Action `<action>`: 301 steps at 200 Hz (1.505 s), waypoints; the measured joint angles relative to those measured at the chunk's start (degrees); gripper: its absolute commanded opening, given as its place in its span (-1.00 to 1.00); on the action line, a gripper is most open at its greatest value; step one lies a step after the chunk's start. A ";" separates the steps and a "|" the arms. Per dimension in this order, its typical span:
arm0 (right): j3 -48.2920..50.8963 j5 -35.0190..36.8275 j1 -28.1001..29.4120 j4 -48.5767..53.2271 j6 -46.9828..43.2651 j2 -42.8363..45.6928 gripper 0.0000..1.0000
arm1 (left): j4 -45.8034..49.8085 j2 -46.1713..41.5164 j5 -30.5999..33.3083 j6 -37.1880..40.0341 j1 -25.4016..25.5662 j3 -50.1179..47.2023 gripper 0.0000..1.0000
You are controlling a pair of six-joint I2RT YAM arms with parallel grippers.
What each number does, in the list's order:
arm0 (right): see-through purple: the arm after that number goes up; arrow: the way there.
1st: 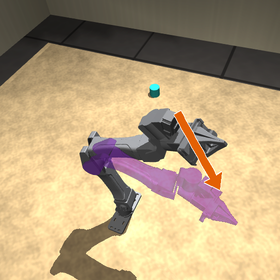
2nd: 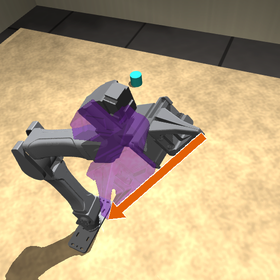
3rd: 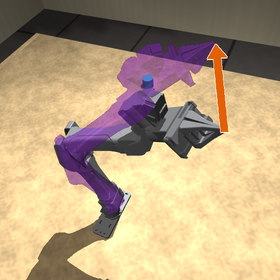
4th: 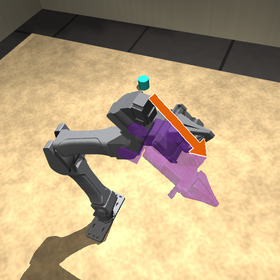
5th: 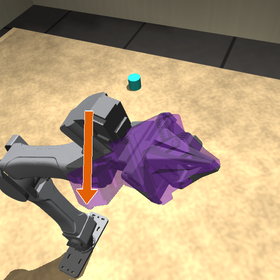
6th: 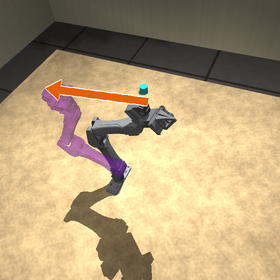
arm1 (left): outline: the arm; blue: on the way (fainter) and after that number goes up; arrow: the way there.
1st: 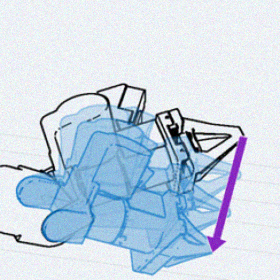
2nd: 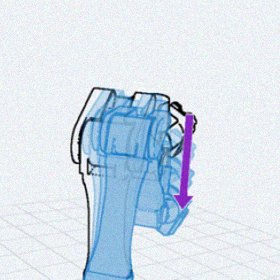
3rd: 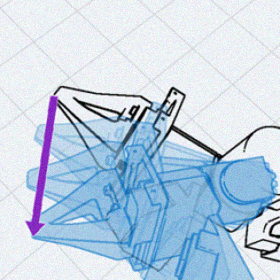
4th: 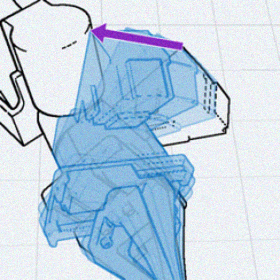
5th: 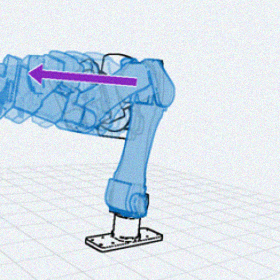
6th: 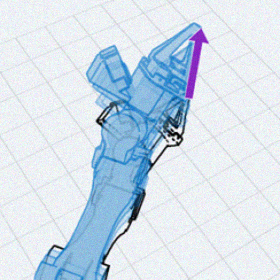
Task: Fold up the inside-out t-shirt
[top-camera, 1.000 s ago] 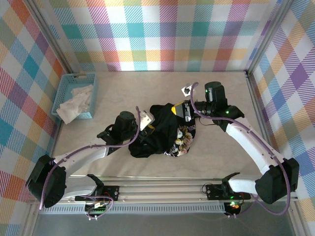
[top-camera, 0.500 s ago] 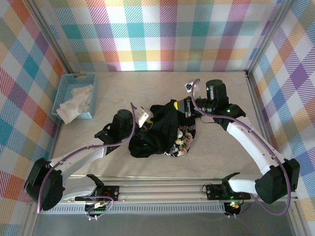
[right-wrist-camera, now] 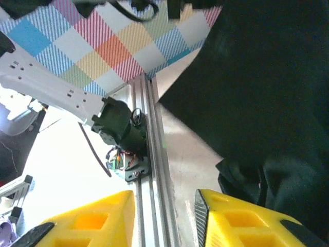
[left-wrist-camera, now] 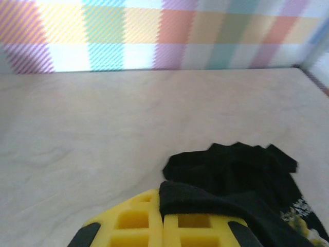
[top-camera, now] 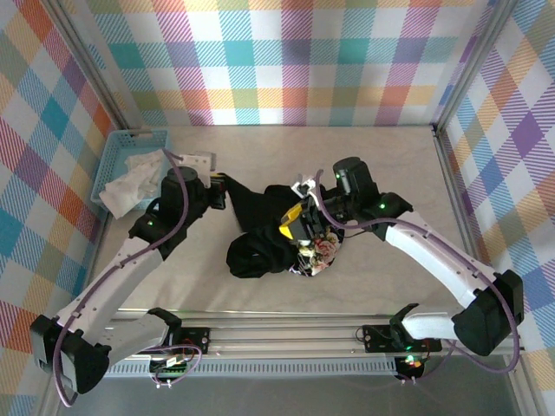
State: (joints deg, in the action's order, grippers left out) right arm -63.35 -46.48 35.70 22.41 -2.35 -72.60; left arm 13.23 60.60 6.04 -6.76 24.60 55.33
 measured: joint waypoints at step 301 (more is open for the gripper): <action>-18.93 43.23 -29.31 -2.32 7.13 -8.04 -1.00 | 11.23 6.29 -4.68 -14.99 -21.79 29.62 -1.00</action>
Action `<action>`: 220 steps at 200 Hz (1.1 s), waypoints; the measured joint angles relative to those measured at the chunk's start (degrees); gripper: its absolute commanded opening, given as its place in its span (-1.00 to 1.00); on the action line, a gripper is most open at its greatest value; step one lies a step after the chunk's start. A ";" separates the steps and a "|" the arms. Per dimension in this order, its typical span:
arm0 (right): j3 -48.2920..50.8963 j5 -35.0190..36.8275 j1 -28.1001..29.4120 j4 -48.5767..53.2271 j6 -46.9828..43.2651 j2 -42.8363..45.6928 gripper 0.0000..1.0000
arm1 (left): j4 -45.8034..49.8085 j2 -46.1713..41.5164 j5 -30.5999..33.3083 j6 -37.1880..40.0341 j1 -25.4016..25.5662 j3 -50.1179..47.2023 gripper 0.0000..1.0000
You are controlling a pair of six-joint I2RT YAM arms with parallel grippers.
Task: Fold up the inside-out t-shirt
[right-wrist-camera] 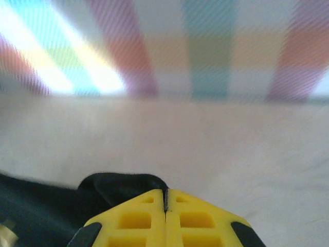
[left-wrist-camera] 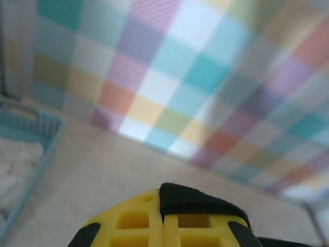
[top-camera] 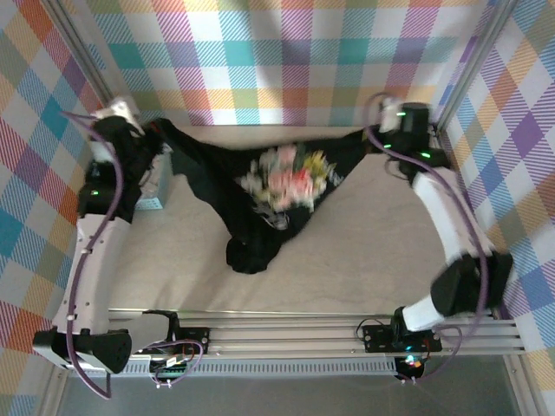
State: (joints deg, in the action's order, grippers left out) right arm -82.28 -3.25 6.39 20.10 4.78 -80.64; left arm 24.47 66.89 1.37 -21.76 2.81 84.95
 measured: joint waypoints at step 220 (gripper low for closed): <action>14.38 -3.93 9.92 -1.99 6.01 -21.55 0.22 | 0.61 -9.75 -18.49 -2.45 -2.23 -32.30 -1.00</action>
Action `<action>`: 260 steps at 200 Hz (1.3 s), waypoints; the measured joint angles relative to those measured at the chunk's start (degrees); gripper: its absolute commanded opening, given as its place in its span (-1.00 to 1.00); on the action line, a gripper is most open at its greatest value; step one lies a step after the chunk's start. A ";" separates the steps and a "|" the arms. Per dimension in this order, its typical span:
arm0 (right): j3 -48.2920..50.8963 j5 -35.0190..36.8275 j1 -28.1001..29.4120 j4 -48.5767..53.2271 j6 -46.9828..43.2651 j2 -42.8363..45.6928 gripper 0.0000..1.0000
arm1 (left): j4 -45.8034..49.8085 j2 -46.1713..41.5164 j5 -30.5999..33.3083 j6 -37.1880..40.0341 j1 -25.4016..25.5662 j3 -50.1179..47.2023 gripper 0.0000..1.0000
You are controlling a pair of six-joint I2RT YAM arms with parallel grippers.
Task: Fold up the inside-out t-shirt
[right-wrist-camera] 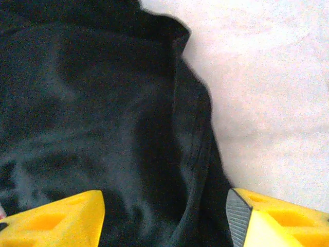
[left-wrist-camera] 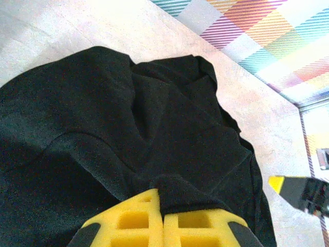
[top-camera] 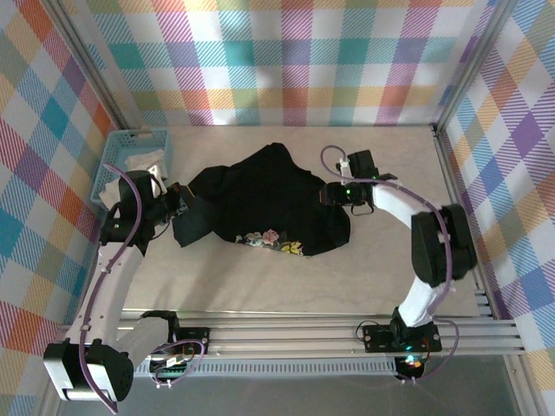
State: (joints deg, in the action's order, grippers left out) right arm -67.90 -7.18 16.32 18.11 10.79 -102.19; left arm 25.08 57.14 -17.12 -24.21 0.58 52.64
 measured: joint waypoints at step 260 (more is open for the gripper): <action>31.08 -28.06 -7.50 0.81 10.19 36.04 -0.80 | 2.40 -1.75 6.75 0.90 -7.89 5.07 -1.00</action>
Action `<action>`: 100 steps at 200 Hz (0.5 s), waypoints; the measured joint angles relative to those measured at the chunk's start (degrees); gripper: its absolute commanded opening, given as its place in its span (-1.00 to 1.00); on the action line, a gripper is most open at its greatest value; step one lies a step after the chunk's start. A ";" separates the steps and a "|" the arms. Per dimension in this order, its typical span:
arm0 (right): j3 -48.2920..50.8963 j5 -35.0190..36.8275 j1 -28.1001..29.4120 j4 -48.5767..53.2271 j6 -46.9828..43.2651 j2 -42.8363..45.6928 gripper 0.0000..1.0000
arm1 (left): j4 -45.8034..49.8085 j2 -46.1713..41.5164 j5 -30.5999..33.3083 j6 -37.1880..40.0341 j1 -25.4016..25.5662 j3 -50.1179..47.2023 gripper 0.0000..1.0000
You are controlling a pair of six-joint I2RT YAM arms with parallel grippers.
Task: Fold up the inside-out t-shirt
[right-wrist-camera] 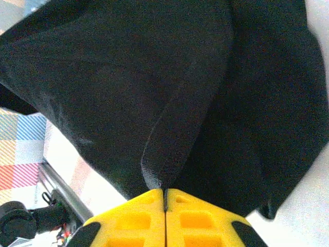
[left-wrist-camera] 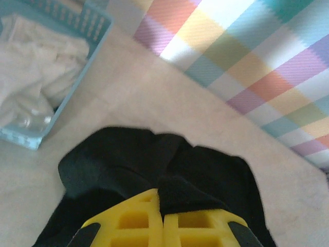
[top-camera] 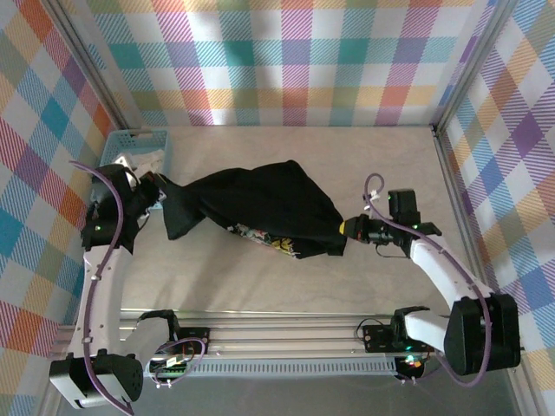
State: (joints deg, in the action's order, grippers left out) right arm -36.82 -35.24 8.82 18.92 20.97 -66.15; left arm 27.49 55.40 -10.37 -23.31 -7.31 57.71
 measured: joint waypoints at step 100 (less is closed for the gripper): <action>2.16 18.62 11.93 5.18 2.19 -1.40 -0.24 | 2.58 0.02 -4.02 1.95 -0.02 -5.42 -1.00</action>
State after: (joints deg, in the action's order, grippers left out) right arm -34.65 -16.62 20.75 24.10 23.16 -67.55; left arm 30.06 55.42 -14.39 -21.37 -7.33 52.29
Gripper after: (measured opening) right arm 0.358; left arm 0.049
